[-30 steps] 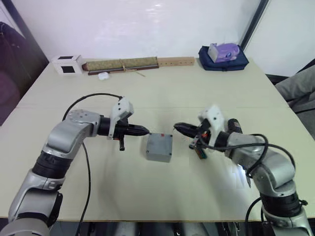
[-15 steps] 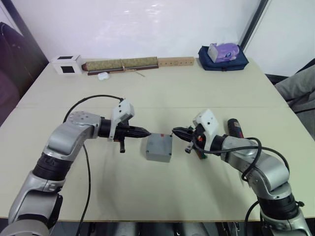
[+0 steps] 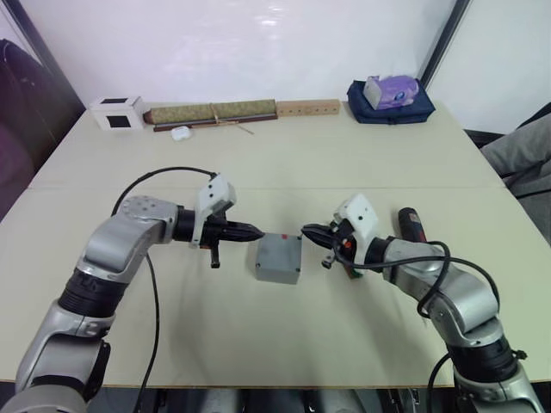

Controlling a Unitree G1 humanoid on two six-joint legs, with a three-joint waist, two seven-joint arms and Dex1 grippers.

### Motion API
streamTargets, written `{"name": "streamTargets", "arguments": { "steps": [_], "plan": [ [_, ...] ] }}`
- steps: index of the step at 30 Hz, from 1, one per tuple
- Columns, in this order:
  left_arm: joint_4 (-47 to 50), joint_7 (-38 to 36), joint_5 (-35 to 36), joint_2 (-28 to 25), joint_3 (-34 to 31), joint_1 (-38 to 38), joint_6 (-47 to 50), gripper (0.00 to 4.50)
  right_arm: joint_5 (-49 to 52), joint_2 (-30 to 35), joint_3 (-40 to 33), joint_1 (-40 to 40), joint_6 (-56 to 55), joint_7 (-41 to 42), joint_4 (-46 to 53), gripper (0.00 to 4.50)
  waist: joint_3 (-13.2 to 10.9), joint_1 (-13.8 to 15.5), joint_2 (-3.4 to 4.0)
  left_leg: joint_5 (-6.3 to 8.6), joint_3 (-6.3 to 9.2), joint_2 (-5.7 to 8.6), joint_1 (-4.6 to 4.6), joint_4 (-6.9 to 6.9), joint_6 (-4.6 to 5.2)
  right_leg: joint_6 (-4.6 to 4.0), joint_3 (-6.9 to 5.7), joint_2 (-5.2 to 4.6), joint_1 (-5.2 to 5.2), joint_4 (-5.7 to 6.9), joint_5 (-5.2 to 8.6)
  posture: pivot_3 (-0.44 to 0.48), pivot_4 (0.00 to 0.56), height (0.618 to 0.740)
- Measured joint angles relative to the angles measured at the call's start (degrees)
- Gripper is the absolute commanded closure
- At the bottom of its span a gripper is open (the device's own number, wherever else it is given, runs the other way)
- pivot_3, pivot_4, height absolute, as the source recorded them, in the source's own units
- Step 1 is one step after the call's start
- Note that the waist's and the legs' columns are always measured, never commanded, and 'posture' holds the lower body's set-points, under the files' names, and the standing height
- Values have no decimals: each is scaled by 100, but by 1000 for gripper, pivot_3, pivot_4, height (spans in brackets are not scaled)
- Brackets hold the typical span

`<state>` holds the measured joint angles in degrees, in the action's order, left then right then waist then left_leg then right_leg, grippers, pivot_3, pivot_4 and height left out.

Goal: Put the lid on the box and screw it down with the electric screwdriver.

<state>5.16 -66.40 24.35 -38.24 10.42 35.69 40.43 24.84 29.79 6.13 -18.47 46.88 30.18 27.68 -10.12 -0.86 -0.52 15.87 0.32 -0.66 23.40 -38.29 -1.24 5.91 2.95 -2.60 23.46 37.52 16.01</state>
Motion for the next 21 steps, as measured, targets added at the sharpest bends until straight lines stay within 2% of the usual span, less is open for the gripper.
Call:
{"name": "streamTargets", "arguments": {
  "steps": [20, 21],
  "plan": [
    [4, 11, 2, 4, 0, 0, 11, 4500, -120, -6, 160, 45, 17, 55, -15, 4419, 0, 0, 0, 0, 0, 0, 0, 0, 0, 0, 0, 0, 0, 0, 0, 0, 150, 740],
    [4, 11, 2, 7, 0, 0, 12, 4500, -137, -6, 161, 44, 12, 57, -29, 4185, 0, 1, 0, 0, 0, 0, 0, 0, 0, 0, 0, 0, 0, 0, 0, 0, 150, 740]
  ]
}}
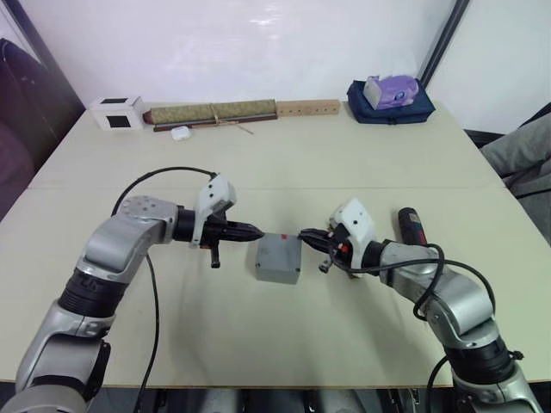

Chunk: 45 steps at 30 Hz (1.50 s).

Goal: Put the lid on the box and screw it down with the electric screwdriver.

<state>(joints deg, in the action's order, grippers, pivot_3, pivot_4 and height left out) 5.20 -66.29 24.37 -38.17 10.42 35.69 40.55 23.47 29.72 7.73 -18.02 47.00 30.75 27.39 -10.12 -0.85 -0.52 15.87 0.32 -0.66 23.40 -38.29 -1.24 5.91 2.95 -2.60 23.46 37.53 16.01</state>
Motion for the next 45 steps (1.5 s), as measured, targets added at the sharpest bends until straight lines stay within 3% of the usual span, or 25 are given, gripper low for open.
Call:
{"name": "streamTargets", "arguments": {
  "steps": [2, 8, 13, 17, 22, 25, 29, 36, 45],
  "plan": [
    [0, 0, 0, 2, 0, 0, 1, 4500, -16, 0, 0, 0, -4, 0, -9, 3651, 0, 0, 0, 0, 0, 0, 0, 0, 0, 0, 0, 0, 0, 0, 0, 0, 150, 740],
    [0, 1, 1, 11, 0, 0, 1, 4500, -24, 5, 0, -2, -3, 9, -13, 1210, 0, 0, 0, 0, 0, 0, 0, 0, 0, 0, 0, 0, 0, 0, 0, 0, 150, 740],
    [-1, 5, 9, 70, 0, 1, 8, 4500, 49, 24, -116, -12, 53, 61, -12, 1210, 0, 2, 0, 0, 0, 0, 0, 0, 0, 0, 0, 0, 0, 0, 0, 0, 150, 740],
    [15, 10, 184, 251, -22, 51, 71, 4500, 759, 58, -981, -213, 684, 39, 25, 1210, 0, 17, 0, 0, 1, -4, 1, -1, 0, 0, 0, -7, -2, 0, 0, 0, 150, 740],
    [179, -67, 340, 346, -25, 340, 111, 4500, 1301, 1020, -1919, -741, 1827, 11, -64, 24, -1, 20, 2, 0, 1, -1, 1, 1, 0, 0, -1, -7, -2, -3, 0, 0, 150, 740],
    [244, -217, 357, 391, 43, 459, -7, 4500, 1442, 1616, -2209, -1076, 2574, 23, -473, 24, -2, -5, 3, 0, -4, 2, 0, 4, 0, 0, 2, -4, -1, -4, 0, 0, 150, 740],
    [545, -545, 292, 458, 401, 526, -433, 4500, 1323, 3104, -2167, -1960, 4314, -177, -1967, 24, -5, 25, 10, 0, -9, 0, 1, 8, 1, -3, 1, -7, -3, -17, 1, 0, 150, 740],
    [685, -456, 199, 687, 489, 469, -694, 4500, 2147, 3490, -1552, -1229, 4512, -301, -2677, 24, 0, -36, 16, 1, -21, -1, -2, 9, 2, 1, 18, -2, 1, -14, -1, 0, 150, 740],
    [830, -357, -9, 582, 660, 213, -834, 4500, 2979, 3666, -986, -1498, 4513, -468, -2930, 24, -1, -1, 15, 1, -17, -3, 0, 6, 2, 0, 15, 0, 1, -14, -1, 0, 150, 740]
  ]
}}
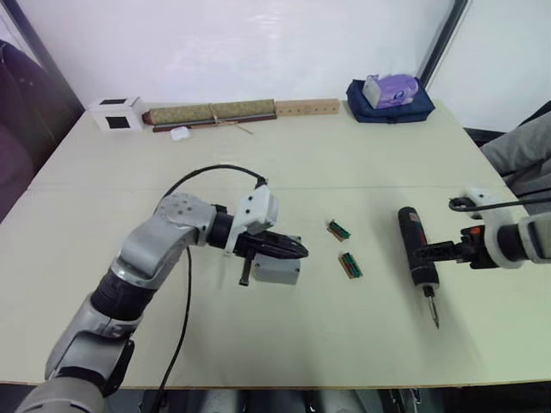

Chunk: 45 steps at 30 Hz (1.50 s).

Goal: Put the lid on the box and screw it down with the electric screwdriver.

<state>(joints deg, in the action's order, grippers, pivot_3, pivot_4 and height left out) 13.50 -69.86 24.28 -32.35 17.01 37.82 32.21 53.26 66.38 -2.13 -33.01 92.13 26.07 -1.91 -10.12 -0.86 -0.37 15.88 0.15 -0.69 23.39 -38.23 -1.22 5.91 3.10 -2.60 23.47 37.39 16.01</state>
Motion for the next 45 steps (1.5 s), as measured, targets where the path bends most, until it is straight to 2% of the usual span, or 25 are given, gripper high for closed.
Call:
{"name": "streamTargets", "arguments": {
  "steps": [12, 15, 16, 18, 20, 21, 28, 30, 32, 34, 36, 40, 45],
  "plan": [
    [28, 291, 4, -130, -42, -130, 116, 4500, -646, -337, 505, -144, -3, 145, -396, 24, 1, -6, -2, 0, 4, -1, -1, -1, 0, 0, -5, 2, -3, -3, 0, 0, 150, 740],
    [29, 381, 11, -140, -97, -209, 145, 4500, -899, -357, 709, -170, -110, 268, -339, 701, 12, -12, -21, 0, 6, -2, -4, -2, 0, 0, -6, 3, -7, -3, 0, 0, 150, 740],
    [29, 417, 12, -141, -120, -237, 175, 4500, -1020, -358, 814, -169, -179, 293, -298, 1113, 17, -13, -30, 0, 6, -2, -4, -2, 0, 0, -6, 3, -8, -3, 0, 0, 150, 740],
    [29, 510, 12, -141, -201, -312, 232, 4500, -1233, -370, 979, -154, -276, 344, -202, 1650, 31, -13, -52, 0, 8, -5, -6, -4, 0, 0, -7, 3, -10, -3, 0, 0, 150, 740],
    [29, 554, 11, -146, -226, -334, 240, 4500, -1379, -376, 1021, -139, -305, 357, -180, 2451, 34, -6, -58, 0, 8, -7, -5, -4, 0, 0, -8, 2, -11, -3, 0, 0, 150, 740],
    [29, 577, 11, -146, -234, -334, 249, 4500, -1432, -392, 1022, -132, -308, 384, -152, 2688, 35, -6, -59, 0, 8, -7, -6, -4, 0, 0, -8, 2, -11, -3, 0, 0, 150, 740],
    [-71, 595, 8, -258, -314, -312, 257, 4500, -1713, -484, 750, 121, -439, 514, -43, 2737, 47, -6, -79, 0, 11, -7, -7, -4, 0, 0, -11, 3, -14, -4, 0, 0, 150, 740],
    [-215, 561, 5, -327, -337, -261, 241, 4500, -1871, -422, 921, 133, -838, 726, -62, 2737, 48, -21, -84, 0, 7, -6, -8, -9, 0, 1, -10, 2, -16, -7, -1, 0, 150, 740],
    [-435, 510, -7, -359, -383, -161, 219, 4500, -2230, -434, 1152, 12, -1703, 900, -262, 2737, 41, -69, -75, 0, -14, -3, -8, -11, 0, 8, -1, -4, -12, -15, -10, 0, 150, 740],
    [-682, 454, -36, -390, -432, -125, 167, 4500, -2394, -748, 818, -347, -2417, 856, -634, 2737, 19, -138, -32, -1, -31, 2, -6, -11, -1, 19, 16, -6, -3, -14, -17, 0, 150, 740],
    [-960, 434, -131, -384, -432, -85, 62, 4500, -2135, -1308, -123, -666, -2776, 742, -656, 2737, 12, -174, -11, -1, -27, -2, -4, -6, -1, 19, 20, 6, 7, 0, -17, 0, 150, 740],
    [-1274, 340, -319, -417, -419, 58, -65, 4500, -1153, -2407, -1764, -851, -2713, 222, 467, 2737, 14, -95, -15, -1, 19, -22, 16, 16, -2, -27, -14, 25, 27, 14, 10, 0, 150, 740],
    [-1340, 161, -373, -452, -419, 146, -50, 4500, -662, -3924, -2144, -200, -2835, -667, 1656, 2737, 14, 21, -12, -6, 8, -10, 53, 1, -11, -23, -9, -8, 67, 39, 8, 0, 150, 740]
  ]
}}
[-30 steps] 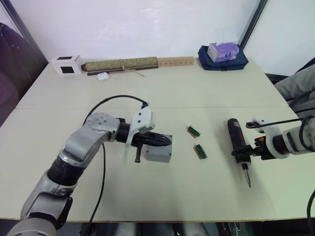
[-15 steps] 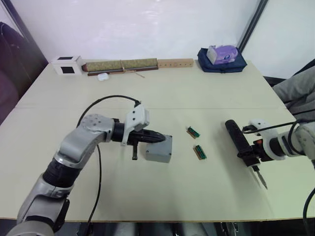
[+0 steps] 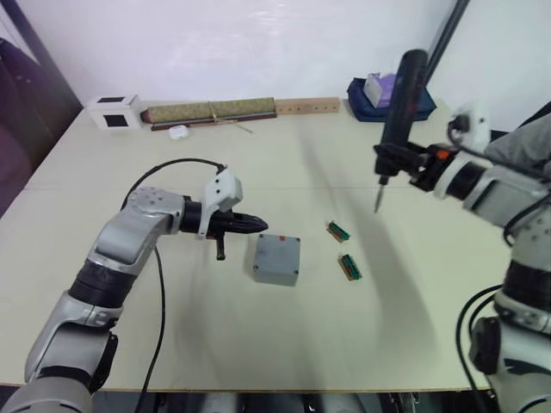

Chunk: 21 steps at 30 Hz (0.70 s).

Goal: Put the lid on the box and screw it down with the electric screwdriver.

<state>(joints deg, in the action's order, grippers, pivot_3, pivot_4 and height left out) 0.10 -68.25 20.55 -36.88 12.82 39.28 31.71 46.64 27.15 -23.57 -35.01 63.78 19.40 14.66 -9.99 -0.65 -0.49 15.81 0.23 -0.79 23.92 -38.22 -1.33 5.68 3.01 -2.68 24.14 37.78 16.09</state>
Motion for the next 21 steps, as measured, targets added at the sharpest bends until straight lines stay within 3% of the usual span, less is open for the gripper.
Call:
{"name": "streamTargets", "arguments": {
  "steps": [4, 8, 14, 21],
  "plan": [
    [-12, -86, -7, 40, 58, 63, 40, 4500, 336, -378, 55, 128, -147, -139, 506, 2737, -1, 6, 2, -4, -1, 14, 26, -20, -6, 15, 3, -10, 23, 17, -8, 0, 150, 740],
    [15, -248, -9, 63, 205, 110, 80, 4500, 53, -610, 443, 591, -960, -61, 1053, 2737, 0, -23, 0, -4, 4, 18, 25, -20, -6, 14, 1, 6, 22, 15, -7, 0, 150, 740],
    [-11, -260, -161, 288, 465, 134, 114, 4500, -504, -1141, 1569, 1104, -1758, -27, 1277, 2737, 0, -115, 2, -7, 3, 12, 22, -19, -11, 13, 4, 13, 34, 31, -7, 0, 150, 740],
    [-19, -250, -493, 221, 641, 40, -143, 4500, -1016, -1271, 2030, 1148, -2357, -48, 1231, 2737, 0, -135, 2, -8, 4, 14, 21, -19, -13, 13, 3, 10, 32, 31, -7, 0, 150, 740]
  ]
}}
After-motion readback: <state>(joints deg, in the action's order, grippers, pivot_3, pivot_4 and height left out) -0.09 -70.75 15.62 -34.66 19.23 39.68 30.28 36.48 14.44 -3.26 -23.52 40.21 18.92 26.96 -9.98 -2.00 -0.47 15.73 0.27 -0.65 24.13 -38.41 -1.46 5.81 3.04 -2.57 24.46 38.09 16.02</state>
